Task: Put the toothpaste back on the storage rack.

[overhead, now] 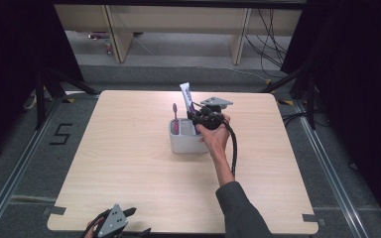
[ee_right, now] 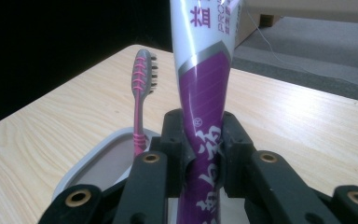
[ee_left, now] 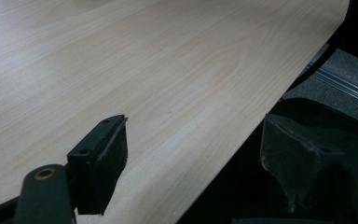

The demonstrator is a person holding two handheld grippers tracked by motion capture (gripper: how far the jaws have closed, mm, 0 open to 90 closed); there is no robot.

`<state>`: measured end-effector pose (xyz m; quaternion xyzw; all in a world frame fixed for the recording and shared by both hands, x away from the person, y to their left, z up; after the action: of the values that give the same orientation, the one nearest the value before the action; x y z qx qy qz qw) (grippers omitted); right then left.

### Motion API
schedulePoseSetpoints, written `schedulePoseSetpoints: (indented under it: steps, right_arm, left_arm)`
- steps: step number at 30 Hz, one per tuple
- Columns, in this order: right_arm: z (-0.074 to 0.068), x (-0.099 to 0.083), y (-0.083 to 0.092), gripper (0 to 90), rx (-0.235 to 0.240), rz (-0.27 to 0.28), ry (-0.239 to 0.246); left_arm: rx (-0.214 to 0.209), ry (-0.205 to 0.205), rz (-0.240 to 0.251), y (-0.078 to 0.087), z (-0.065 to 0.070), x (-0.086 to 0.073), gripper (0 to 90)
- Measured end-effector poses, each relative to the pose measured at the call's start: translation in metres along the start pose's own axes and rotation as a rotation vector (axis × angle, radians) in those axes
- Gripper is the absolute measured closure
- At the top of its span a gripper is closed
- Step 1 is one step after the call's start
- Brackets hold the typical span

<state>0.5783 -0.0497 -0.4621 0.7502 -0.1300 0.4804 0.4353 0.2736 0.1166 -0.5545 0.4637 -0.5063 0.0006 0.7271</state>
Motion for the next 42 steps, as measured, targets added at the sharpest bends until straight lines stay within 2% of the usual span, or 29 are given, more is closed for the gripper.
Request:
schedulePoseSetpoints:
  steps: [2,6,9,10,11,12,13,15,16,19,20,22,23,24,25,26,27,28,29,31,32,33,35,37,42]
  right_arm:
    - [0.001,0.0,0.0,75.0,-0.004,0.001,0.019]
    - [-0.001,-0.002,0.0,74.8,-0.001,-0.009,0.016]
    - [0.003,-0.003,0.001,74.8,-0.016,-0.009,0.051]
    - [0.001,-0.005,0.001,74.8,-0.005,-0.014,0.026]
    - [0.001,-0.007,0.001,74.8,0.004,-0.026,0.032]
    - [0.002,-0.007,0.002,74.7,-0.01,-0.019,0.023]
    - [0.004,-0.008,0.001,74.7,-0.016,-0.019,0.043]
    - [0.003,-0.011,0.001,74.6,-0.007,-0.026,0.026]
    - [0.004,-0.011,0.002,74.6,-0.018,-0.022,0.027]
    - [0.006,-0.013,0.003,74.0,-0.011,-0.027,0.043]
    - [0.004,-0.014,0.004,73.6,-0.012,-0.035,0.011]
    - [0.007,-0.014,0.005,72.7,-0.014,-0.035,0.051]
    - [0.006,-0.015,0.005,72.3,-0.018,-0.037,0.032]
    - [0.007,-0.014,0.006,71.2,-0.028,-0.028,0.035]
    - [0.006,-0.015,0.008,70.2,-0.017,-0.045,0.027]
    - [0.007,-0.014,0.008,69.3,-0.021,-0.034,0.042]
    - [0.005,-0.016,0.009,67.7,-0.021,-0.049,0.031]
    - [0.007,-0.017,0.009,66.4,-0.027,-0.051,0.068]
    - [0.008,-0.019,0.009,65.9,-0.041,-0.066,0.081]
    - [0.007,-0.019,0.01,65.4,-0.031,-0.045,0.055]
    - [0.008,-0.019,0.012,65.3,-0.027,-0.039,0.054]
    - [0.009,-0.018,0.014,64.6,-0.029,-0.027,0.059]
    - [0.008,-0.015,0.017,60.4,-0.017,-0.008,0.016]
    - [0.007,-0.012,0.02,57.3,0.0,0.009,0.0]
    - [0.006,-0.005,0.027,53.5,-0.002,0.028,0.027]
  left_arm:
    - [-0.01,0.024,0.018,-0.001,0.003,0.002,22.6]
    - [-0.012,0.023,0.019,-0.001,0.003,0.002,22.6]
    - [-0.012,0.022,0.019,-0.001,0.003,0.002,22.6]
    - [-0.009,0.012,0.009,0.0,0.002,0.001,22.6]
    - [-0.01,0.009,0.007,0.0,0.002,0.001,22.6]
    - [-0.009,0.009,0.006,0.0,0.002,0.001,22.6]
    - [-0.009,0.006,0.003,0.0,0.002,0.0,22.6]
    - [-0.009,0.005,0.0,0.0,0.002,0.0,22.6]
    - [-0.009,0.01,0.005,0.0,0.002,0.001,22.6]
    - [-0.009,0.013,0.006,-0.001,0.002,0.001,22.6]
    - [-0.009,0.012,0.005,-0.001,0.003,0.0,22.6]
    - [-0.01,0.012,0.004,-0.001,0.003,0.0,22.6]
    - [-0.01,0.01,0.004,-0.001,0.003,0.0,22.5]
    - [-0.011,0.008,0.003,-0.001,0.003,0.0,22.6]
    - [-0.007,0.007,0.003,-0.001,0.003,0.0,22.5]
    - [-0.007,0.009,0.0,-0.001,0.003,0.0,22.6]
    - [-0.009,0.021,0.01,-0.002,0.004,0.001,22.6]
    - [-0.01,0.021,0.009,-0.002,0.004,0.001,22.6]
    - [-0.013,0.023,0.011,-0.002,0.004,0.001,22.6]
    - [-0.011,0.017,0.007,-0.003,0.004,0.0,22.5]
    - [0.001,-0.008,-0.014,-0.002,0.001,-0.002,22.5]
    - [0.0,-0.007,-0.014,-0.002,0.001,-0.002,22.5]
    - [-0.001,-0.007,-0.013,-0.002,0.002,-0.002,22.6]
    - [-0.006,0.004,-0.005,-0.003,0.003,-0.001,22.5]
    - [-0.006,-0.007,-0.016,-0.002,0.003,-0.002,22.5]
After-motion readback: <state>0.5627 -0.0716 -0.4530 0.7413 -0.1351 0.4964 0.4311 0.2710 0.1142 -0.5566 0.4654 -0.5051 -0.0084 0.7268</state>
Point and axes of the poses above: each handheld gripper's, and its own axes: y roughly backward along the jaws, x roughly out of its top, z roughly to its right, the point moved 10 cm from there along -y, roughly forward along the jaws, and after that the axes turned 6 degrees about -z, right-handed, at the moved point
